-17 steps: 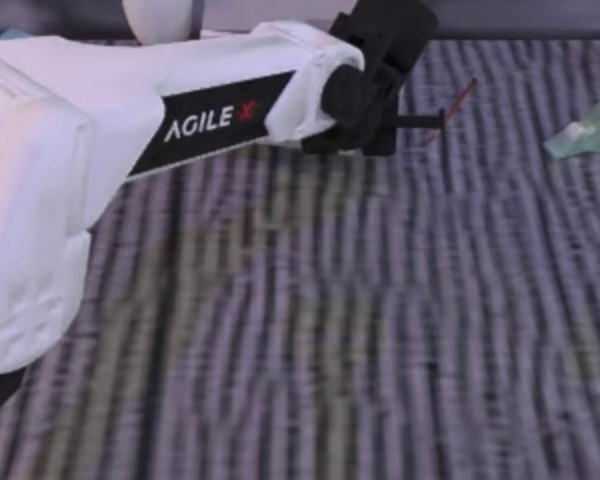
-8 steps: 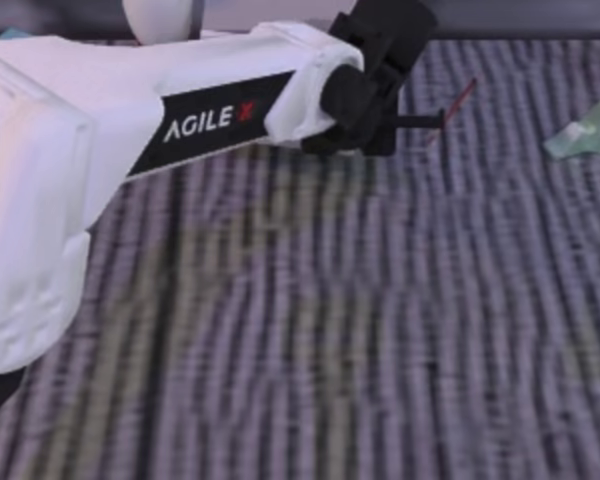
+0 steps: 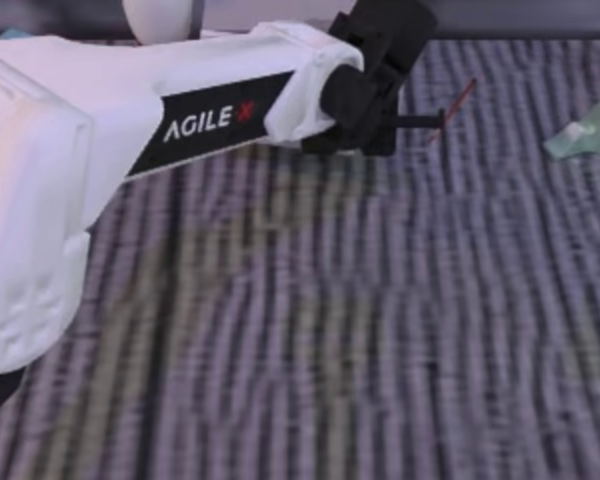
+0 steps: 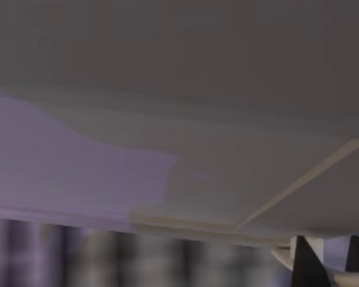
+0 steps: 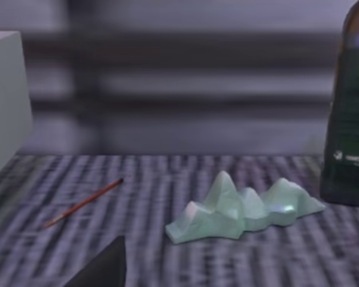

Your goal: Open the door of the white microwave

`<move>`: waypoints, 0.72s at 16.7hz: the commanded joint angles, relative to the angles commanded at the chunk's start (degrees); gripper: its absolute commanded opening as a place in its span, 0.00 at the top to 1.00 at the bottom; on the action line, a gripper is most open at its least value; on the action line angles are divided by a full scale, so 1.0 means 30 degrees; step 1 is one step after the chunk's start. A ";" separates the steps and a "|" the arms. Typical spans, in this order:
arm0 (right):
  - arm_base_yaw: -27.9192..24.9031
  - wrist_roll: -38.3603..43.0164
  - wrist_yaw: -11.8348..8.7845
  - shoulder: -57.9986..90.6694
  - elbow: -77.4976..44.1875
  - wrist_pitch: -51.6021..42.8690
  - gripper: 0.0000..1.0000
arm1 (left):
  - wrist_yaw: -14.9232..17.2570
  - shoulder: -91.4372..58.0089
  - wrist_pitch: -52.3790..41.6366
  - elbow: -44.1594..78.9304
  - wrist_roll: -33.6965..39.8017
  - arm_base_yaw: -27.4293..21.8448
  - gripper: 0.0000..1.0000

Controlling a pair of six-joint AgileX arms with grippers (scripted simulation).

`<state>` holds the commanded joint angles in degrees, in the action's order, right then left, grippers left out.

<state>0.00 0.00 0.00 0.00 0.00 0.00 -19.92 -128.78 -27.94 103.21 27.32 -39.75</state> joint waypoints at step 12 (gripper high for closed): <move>0.0000 0.0000 0.0000 0.0000 0.0000 0.0000 0.00 | 0.0449 0.0550 0.0607 -0.1024 -0.0623 0.0027 1.00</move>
<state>0.00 0.00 0.00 0.00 0.00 0.00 -18.57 -127.13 -26.12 100.14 25.45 -39.67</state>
